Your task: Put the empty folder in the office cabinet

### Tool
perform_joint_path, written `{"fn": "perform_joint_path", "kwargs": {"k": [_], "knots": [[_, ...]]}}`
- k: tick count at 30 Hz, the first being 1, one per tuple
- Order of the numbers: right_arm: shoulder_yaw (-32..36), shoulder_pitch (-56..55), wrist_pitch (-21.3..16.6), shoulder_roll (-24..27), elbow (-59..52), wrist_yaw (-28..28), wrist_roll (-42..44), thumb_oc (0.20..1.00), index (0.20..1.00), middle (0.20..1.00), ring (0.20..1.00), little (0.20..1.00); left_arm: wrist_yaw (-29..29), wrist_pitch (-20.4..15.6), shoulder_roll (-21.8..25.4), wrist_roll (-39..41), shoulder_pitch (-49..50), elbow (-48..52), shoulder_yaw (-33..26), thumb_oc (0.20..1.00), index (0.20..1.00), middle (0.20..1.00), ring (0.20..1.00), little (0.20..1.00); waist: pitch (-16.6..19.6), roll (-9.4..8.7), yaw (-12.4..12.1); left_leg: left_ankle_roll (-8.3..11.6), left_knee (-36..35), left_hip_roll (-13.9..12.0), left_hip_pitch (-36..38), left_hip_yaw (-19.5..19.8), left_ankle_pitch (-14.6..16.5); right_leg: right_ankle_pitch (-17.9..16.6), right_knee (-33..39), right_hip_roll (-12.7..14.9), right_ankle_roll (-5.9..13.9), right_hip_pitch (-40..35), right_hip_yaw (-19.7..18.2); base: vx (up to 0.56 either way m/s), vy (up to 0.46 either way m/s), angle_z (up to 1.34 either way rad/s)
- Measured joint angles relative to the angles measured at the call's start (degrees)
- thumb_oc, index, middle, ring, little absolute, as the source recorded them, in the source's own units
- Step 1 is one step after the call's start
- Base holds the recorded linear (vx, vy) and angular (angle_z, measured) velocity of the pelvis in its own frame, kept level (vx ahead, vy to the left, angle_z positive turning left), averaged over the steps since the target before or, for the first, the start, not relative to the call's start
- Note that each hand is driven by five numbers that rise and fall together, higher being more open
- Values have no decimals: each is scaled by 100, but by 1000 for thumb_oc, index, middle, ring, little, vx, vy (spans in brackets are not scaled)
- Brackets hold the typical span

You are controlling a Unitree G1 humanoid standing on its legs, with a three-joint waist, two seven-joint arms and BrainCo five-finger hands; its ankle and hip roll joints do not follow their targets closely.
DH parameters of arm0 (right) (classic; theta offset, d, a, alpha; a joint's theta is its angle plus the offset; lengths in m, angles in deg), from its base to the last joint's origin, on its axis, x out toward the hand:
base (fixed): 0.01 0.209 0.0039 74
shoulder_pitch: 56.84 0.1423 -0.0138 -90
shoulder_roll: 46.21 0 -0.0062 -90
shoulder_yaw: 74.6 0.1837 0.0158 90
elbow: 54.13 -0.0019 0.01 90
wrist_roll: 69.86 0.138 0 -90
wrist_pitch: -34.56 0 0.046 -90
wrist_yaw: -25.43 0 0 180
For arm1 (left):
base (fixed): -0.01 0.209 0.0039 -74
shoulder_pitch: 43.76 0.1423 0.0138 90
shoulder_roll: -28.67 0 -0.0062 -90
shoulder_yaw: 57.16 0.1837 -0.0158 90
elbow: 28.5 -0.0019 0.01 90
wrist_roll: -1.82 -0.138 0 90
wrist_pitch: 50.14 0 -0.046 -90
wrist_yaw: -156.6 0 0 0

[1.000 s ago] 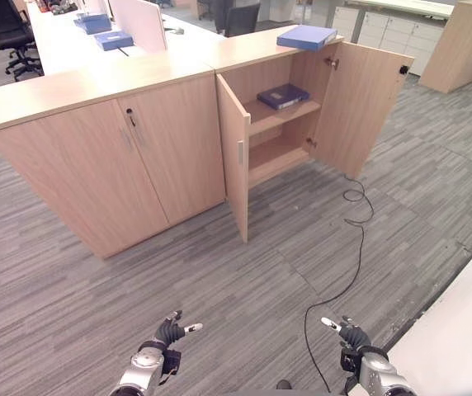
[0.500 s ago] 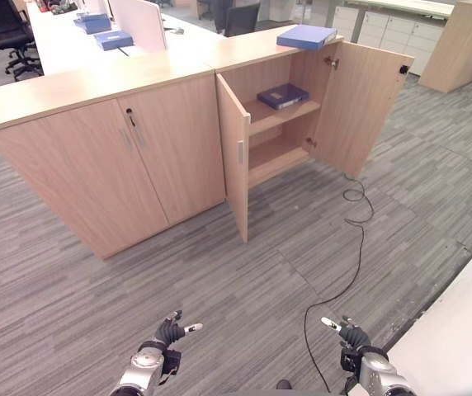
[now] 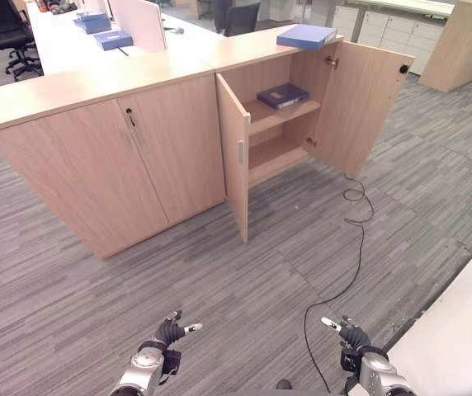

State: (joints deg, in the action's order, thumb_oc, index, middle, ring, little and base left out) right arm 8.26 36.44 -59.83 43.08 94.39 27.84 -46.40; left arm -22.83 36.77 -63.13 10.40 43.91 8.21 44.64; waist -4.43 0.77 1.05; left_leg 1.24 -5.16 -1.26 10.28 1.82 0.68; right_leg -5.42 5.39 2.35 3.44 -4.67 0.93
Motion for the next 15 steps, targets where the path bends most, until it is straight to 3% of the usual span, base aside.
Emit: {"fn": "perform_joint_path", "kwargs": {"k": [15], "knots": [[28,-1,1,3,-3,-4,4,1000,1000,1000,1000,1000,-1,-2,38,-42,-9,165,14,1000,1000,1000,1000,1000,-18,15,25,1,2,-10,-49,2,-1,2,0,-7,-1,49,1,-3,-44,0]]}}
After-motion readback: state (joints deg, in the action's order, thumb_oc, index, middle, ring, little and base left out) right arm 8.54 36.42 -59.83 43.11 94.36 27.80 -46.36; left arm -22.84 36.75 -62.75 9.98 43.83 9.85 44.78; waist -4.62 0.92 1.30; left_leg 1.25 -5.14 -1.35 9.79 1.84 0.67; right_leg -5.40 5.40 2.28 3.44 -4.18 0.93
